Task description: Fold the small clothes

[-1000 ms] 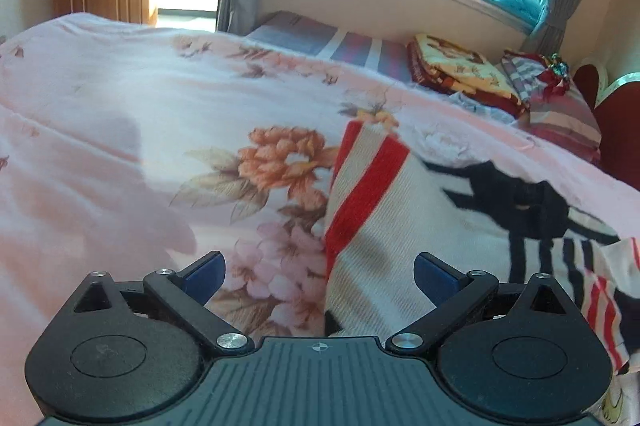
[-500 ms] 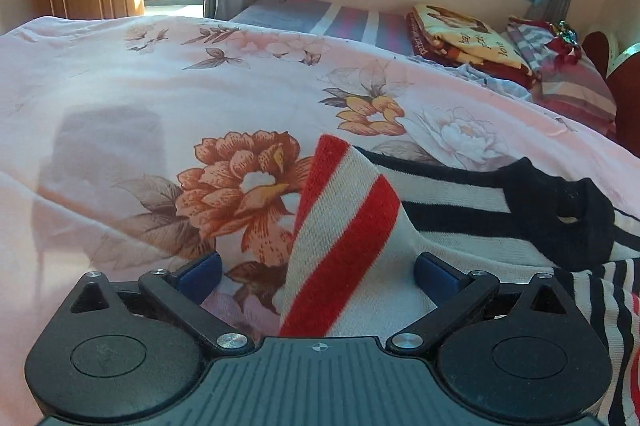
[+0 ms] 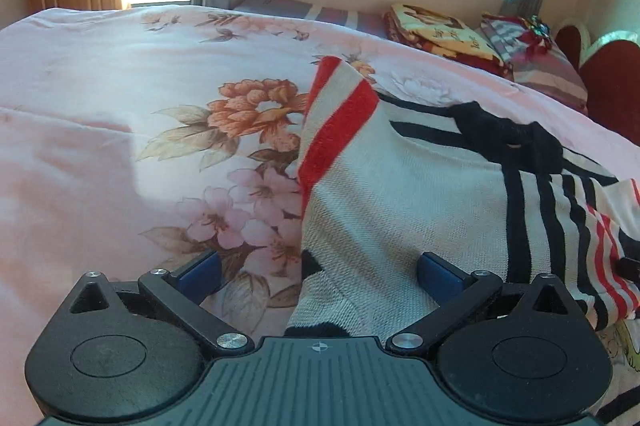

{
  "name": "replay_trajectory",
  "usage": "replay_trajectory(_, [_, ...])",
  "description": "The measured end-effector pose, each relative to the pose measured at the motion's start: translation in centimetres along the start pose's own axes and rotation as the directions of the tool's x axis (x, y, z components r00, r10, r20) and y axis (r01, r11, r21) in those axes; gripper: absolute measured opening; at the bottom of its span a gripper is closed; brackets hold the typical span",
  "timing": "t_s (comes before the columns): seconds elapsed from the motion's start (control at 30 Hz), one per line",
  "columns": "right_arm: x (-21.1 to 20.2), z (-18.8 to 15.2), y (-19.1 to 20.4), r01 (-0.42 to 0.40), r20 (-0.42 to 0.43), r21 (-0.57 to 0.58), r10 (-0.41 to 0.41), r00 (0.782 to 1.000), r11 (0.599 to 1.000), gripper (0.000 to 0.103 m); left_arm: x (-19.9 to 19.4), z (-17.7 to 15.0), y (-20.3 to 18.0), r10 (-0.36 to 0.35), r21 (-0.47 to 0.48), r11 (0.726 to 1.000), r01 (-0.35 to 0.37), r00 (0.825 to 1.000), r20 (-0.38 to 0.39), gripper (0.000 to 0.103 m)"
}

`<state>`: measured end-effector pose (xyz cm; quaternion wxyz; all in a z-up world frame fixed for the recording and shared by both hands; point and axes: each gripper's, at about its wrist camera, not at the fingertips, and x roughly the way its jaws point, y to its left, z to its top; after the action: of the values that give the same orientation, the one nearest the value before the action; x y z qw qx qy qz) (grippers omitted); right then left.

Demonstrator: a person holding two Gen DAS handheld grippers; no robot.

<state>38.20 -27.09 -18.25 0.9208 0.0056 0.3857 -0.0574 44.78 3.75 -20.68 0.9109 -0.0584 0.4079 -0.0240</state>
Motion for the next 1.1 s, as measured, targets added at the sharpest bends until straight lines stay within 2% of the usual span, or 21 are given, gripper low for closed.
replay_trajectory(0.07, [-0.9,0.5,0.2,0.005,-0.007,0.004,-0.005,1.0,1.0,0.048,-1.1,-0.2,-0.2,0.019,-0.011,1.0,-0.019,1.0,-0.003,0.103])
replay_trajectory(0.1, [-1.8,0.6,0.4,-0.015,0.013,0.003,0.015,1.0,1.0,0.049,-1.8,-0.5,-0.4,0.004,-0.006,1.0,-0.004,1.0,0.008,0.103])
replay_trajectory(0.17, [-2.6,0.2,1.1,-0.024,0.022,-0.03,0.024,0.999,0.999,0.05,-2.8,-1.3,-1.3,-0.006,0.045,0.999,0.004,1.0,0.026,0.103])
replay_trajectory(0.2, [-2.5,-0.2,1.4,-0.015,0.008,-0.053,0.016,1.0,0.999,0.05,-2.5,-1.8,-1.6,0.011,0.066,0.998,-0.012,1.0,0.005,0.103])
replay_trajectory(0.23, [-2.0,-0.6,1.5,0.001,-0.018,-0.063,-0.002,1.0,0.998,0.05,-1.9,-2.2,-1.4,0.022,0.054,0.998,-0.02,0.999,-0.027,0.103])
replay_trajectory(0.27, [-1.6,-1.1,1.1,-0.003,-0.028,-0.051,0.001,1.0,0.999,0.051,-1.9,-2.5,-0.8,0.013,0.014,1.0,-0.013,1.0,-0.016,0.103])
replay_trajectory(0.33, [-2.0,-1.3,0.4,-0.008,-0.029,-0.027,0.007,1.0,1.0,0.051,-2.5,-2.6,-0.7,0.04,0.007,0.999,-0.04,0.999,-0.012,0.103])
replay_trajectory(0.4, [-3.3,-1.2,0.1,-0.005,-0.025,-0.012,0.005,1.0,1.0,0.05,-4.0,-2.7,-0.9,0.018,-0.001,1.0,-0.018,1.0,-0.003,0.103])
replay_trajectory(0.5, [-5.7,-1.9,0.0,-0.071,0.003,0.019,0.071,0.997,0.997,0.051,-6.4,-3.7,-2.4,-0.014,0.045,0.999,0.013,1.0,0.019,0.103])
replay_trajectory(0.6, [-7.0,-3.1,1.6,-0.135,-0.011,-0.002,0.135,0.991,0.991,0.051,-7.8,-5.5,-4.7,-0.048,0.114,0.992,0.045,0.999,0.025,0.103])
replay_trajectory(0.73, [-7.6,-4.5,4.7,-0.2,-0.038,-0.085,0.198,0.98,0.976,0.05,-7.9,-7.6,-6.8,-0.022,0.191,0.981,0.017,1.0,0.022,0.103])
replay_trajectory(0.83, [-7.1,-5.9,5.6,-0.173,-0.079,-0.159,0.162,0.984,0.972,0.05,-8.0,-9.4,-6.2,0.049,0.25,0.967,-0.056,0.998,0.034,0.103])
replay_trajectory(0.93, [-7.6,-7.5,4.0,-0.1,-0.053,-0.216,0.091,0.994,0.971,0.055,-9.1,-10.4,-3.6,0.066,0.207,0.976,-0.073,0.997,0.039,0.103])
replay_trajectory(1.03, [-8.6,-8.6,0.6,-0.055,-0.05,-0.164,0.047,0.998,0.985,0.063,-9.6,-10.6,-0.6,0.075,0.104,0.992,-0.075,0.997,0.003,0.103])
replay_trajectory(1.07, [-8.8,-9.1,-0.7,-0.04,-0.053,-0.129,0.033,0.998,0.991,0.069,-9.8,-10.7,-0.2,0.087,0.092,0.992,-0.087,0.996,0.003,0.103])
replay_trajectory(1.1, [-9.0,-9.3,-1.7,-0.045,-0.059,-0.091,0.04,0.997,0.995,0.069,-10.2,-10.9,-0.1,0.099,0.09,0.991,-0.099,0.995,0.005,0.103])
